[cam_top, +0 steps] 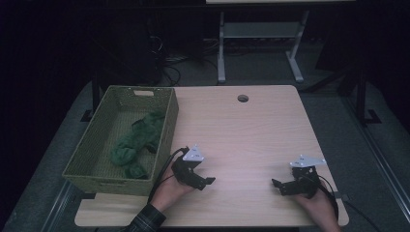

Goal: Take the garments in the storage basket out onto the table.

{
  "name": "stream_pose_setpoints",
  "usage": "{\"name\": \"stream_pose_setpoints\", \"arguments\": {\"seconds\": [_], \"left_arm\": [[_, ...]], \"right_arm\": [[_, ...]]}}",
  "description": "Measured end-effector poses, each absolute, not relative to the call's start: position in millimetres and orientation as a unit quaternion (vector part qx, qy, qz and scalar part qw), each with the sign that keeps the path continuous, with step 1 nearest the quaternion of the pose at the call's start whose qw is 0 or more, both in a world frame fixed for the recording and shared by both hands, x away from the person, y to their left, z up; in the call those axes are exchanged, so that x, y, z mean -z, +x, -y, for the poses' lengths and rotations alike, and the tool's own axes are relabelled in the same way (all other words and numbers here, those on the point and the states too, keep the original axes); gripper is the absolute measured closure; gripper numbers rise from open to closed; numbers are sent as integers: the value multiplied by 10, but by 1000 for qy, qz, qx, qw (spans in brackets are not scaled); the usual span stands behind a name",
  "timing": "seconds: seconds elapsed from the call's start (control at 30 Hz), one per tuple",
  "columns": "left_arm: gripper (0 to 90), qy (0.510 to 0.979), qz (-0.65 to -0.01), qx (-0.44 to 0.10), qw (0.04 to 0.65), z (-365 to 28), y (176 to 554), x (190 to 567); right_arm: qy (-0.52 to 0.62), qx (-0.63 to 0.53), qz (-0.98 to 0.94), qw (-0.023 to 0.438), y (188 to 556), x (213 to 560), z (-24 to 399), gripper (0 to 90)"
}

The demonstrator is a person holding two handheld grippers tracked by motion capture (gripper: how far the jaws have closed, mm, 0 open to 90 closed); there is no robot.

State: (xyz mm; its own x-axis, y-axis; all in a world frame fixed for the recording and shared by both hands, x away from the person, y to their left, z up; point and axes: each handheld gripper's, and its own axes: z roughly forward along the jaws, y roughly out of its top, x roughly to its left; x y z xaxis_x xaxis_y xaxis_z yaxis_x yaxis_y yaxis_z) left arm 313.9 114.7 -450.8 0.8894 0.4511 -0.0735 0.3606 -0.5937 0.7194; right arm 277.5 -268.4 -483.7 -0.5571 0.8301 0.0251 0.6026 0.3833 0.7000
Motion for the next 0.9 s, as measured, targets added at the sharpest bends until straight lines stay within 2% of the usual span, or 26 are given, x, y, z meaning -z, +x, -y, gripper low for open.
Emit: {"name": "stream_pose_setpoints", "arguments": {"seconds": [0.9], "left_arm": [[142,897,-223,-40,379,-1129,3135,4213]], "right_arm": [[442,-339,-814,166,2772,4836,2682,0]]}}
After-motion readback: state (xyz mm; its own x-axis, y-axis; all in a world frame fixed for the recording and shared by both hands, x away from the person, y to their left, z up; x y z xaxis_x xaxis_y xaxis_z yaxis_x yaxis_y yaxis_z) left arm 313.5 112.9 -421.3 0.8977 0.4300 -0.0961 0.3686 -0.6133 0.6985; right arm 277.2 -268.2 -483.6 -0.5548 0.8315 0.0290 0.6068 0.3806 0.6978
